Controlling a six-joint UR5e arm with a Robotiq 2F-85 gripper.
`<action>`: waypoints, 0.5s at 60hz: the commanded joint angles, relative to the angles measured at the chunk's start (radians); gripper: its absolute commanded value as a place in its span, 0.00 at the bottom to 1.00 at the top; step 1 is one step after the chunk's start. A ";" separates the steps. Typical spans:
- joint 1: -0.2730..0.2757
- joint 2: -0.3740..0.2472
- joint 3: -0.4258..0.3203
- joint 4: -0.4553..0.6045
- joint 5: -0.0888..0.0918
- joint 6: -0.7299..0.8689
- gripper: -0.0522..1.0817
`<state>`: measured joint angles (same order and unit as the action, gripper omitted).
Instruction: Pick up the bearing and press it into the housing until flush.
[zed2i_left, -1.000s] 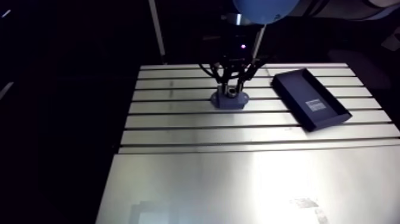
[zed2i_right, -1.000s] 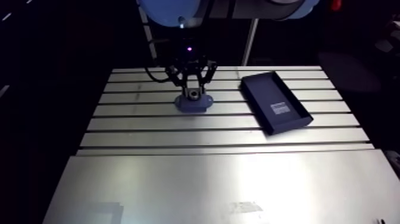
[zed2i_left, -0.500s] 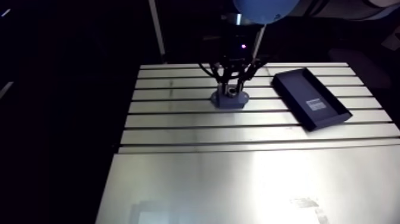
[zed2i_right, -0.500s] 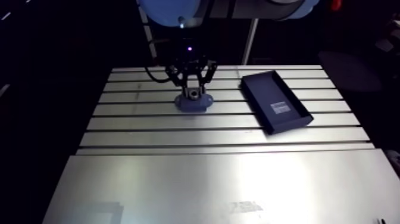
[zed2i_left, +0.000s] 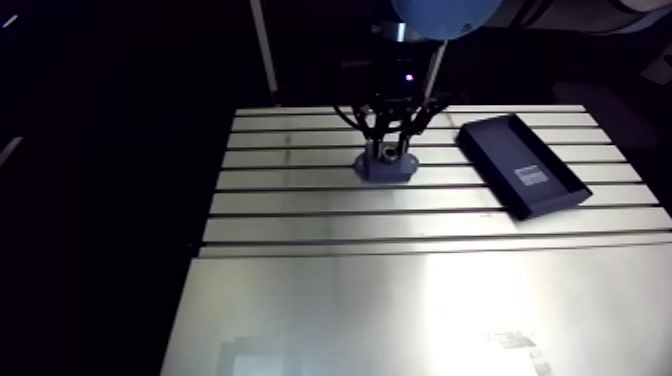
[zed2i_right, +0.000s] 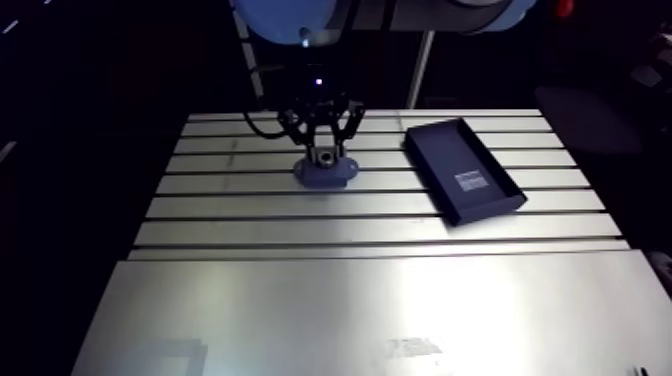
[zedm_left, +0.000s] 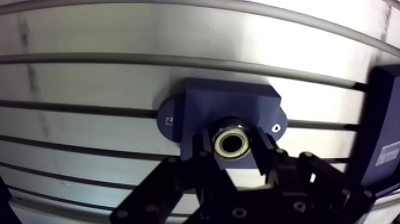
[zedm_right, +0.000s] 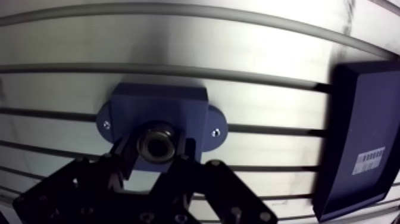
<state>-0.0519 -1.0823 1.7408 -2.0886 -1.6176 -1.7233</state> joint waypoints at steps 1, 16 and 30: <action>0.001 0.000 -0.002 0.000 0.000 0.000 0.65; 0.001 0.000 0.001 0.000 0.000 0.001 0.65; 0.001 0.002 0.003 0.000 -0.005 0.001 0.65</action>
<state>-0.0508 -1.0820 1.7423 -2.0887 -1.6184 -1.7224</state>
